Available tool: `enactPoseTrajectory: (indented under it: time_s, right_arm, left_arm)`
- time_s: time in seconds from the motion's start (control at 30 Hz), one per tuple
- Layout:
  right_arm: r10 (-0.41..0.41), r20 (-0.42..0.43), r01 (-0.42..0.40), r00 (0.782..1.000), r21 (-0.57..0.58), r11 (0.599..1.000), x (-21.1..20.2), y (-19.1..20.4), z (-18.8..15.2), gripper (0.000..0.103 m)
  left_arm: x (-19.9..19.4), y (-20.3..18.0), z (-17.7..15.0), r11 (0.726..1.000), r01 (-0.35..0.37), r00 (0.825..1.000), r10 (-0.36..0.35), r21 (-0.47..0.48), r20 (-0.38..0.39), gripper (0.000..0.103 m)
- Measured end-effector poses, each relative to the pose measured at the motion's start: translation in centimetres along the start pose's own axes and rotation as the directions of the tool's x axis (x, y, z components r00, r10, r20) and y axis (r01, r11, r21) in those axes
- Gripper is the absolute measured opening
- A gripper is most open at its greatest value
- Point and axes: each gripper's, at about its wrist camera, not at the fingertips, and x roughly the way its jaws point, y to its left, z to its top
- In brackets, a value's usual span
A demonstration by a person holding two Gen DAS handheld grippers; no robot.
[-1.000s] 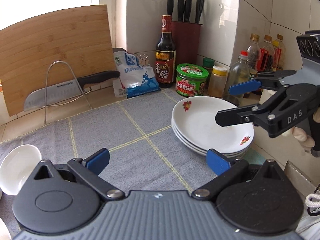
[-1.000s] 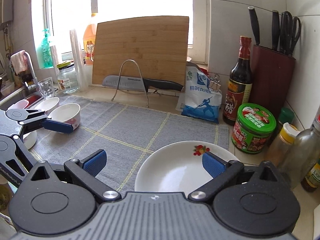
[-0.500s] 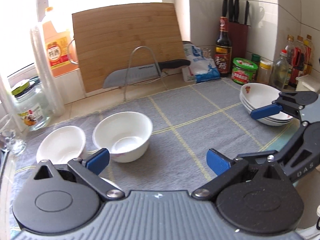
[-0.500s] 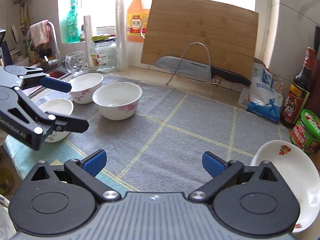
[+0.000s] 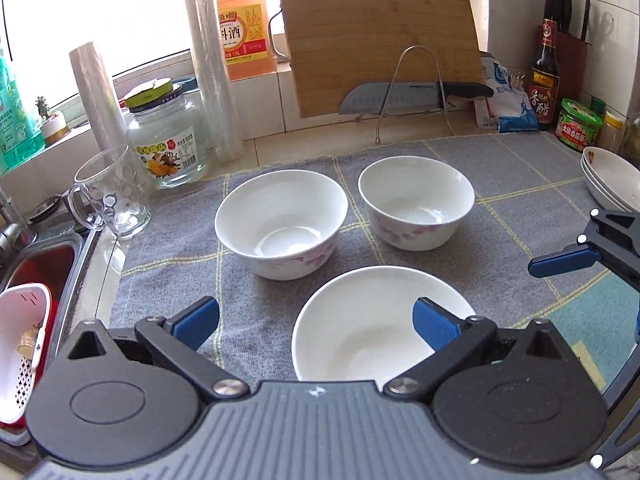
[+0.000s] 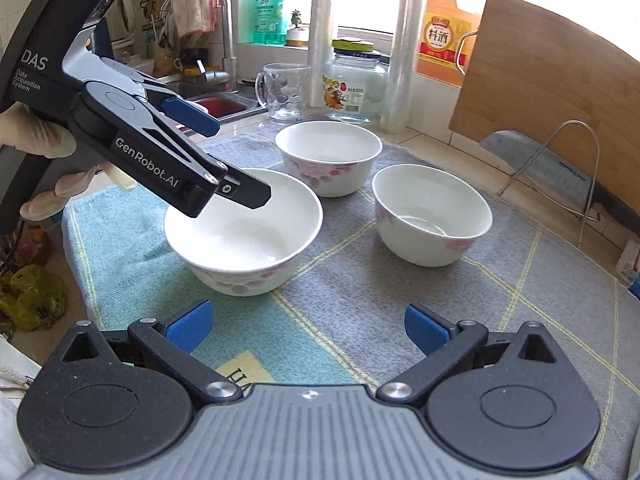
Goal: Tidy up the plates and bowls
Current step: 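Move the left tool to a white bowl and grasp its rim, then lift the bowl with the left tool and carry it toward the other bowls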
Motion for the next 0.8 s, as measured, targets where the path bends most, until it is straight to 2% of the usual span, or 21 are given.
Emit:
enactPoseTrajectory:
  time_s: [0.13,0.37,0.5,0.63,0.7,0.8]
  right_arm:
    - [0.037,0.001,-0.037,0.999,-0.019,0.999,1.2,1.3,0.6,0.103]
    - [0.053,0.008,-0.053,0.999,-0.048,0.997,2.6,2.4,1.5,0.099]
    - [0.052,0.012,-0.051,0.999,-0.061,0.997,2.8,2.7,1.8,0.090]
    - [0.057,0.011,-0.056,0.998,-0.070,0.996,2.8,2.7,1.9,0.087]
    - [0.059,0.009,-0.059,0.998,-0.071,0.996,2.8,2.7,2.0,0.086]
    - [0.069,0.008,-0.069,0.998,-0.067,0.995,2.8,2.6,1.9,0.083]
  left_arm:
    - [0.7,1.0,-0.5,0.999,0.033,0.999,-0.033,0.005,-0.038,0.099]
    - [1.4,1.7,-0.5,0.995,0.098,0.992,-0.096,0.012,-0.080,0.074]
    - [1.7,1.6,-0.5,0.991,0.135,0.986,-0.133,0.013,-0.099,0.064]
    - [1.8,1.4,-0.3,0.987,0.162,0.982,-0.159,0.016,-0.102,0.057]
    - [1.8,1.3,-0.2,0.984,0.180,0.978,-0.177,0.018,-0.107,0.050]
    - [1.9,1.1,-0.2,0.981,0.192,0.976,-0.189,0.023,-0.111,0.046]
